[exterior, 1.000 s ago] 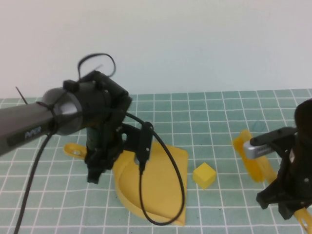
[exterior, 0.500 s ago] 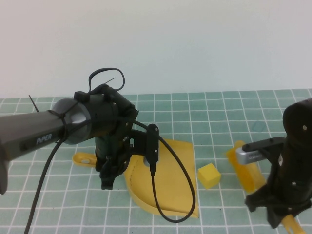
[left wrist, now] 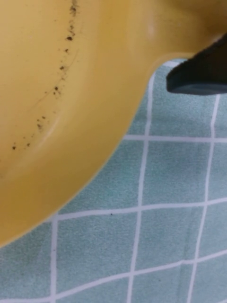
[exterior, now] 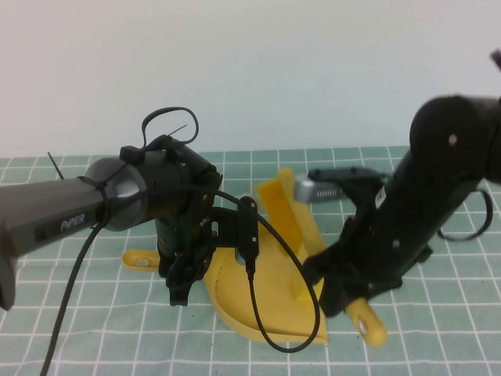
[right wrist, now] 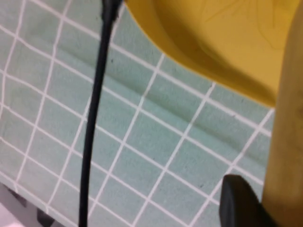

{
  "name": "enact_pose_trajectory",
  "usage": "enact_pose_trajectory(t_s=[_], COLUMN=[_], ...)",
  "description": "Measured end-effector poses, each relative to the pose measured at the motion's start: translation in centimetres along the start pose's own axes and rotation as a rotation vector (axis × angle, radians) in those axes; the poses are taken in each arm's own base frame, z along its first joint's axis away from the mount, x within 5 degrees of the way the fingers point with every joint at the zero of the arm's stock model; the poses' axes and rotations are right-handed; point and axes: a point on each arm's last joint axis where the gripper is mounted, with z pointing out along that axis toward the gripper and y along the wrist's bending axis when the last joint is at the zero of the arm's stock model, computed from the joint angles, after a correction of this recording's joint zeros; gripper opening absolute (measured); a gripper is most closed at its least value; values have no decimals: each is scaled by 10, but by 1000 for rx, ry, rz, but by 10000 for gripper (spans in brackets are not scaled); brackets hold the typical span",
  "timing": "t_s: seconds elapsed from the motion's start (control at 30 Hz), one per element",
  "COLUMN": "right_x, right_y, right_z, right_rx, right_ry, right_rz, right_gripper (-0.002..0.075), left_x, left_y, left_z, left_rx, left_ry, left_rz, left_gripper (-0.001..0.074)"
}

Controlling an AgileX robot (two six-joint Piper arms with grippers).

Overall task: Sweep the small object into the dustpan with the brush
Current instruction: Sweep the small ball

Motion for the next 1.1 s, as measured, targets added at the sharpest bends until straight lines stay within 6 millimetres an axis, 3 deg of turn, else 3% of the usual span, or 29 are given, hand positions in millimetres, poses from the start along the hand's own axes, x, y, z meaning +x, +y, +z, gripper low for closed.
enact_pose_trajectory(t_s=[0.1, 0.27, 0.6, 0.8, 1.1], right_x=[-5, 1, -6, -8, -10], right_y=[-1, -18, -39, -35, -3], right_z=[-11, -14, 21, 44, 51], right_rx=[57, 258, 374, 268, -58], right_ry=[-8, 81, 206, 274, 254], right_rz=[-15, 3, 47, 97, 83], right_gripper=[158, 158, 158, 158, 158], left_x=[0, 0, 2, 1, -1], left_y=[0, 0, 1, 1, 2], left_z=[0, 0, 0, 0, 0], left_rx=[0, -4, -7, -5, -19], left_ry=[0, 1, 21, 5, -13], left_rz=[0, 3, 15, 4, 1], left_gripper=[1, 1, 1, 0, 1])
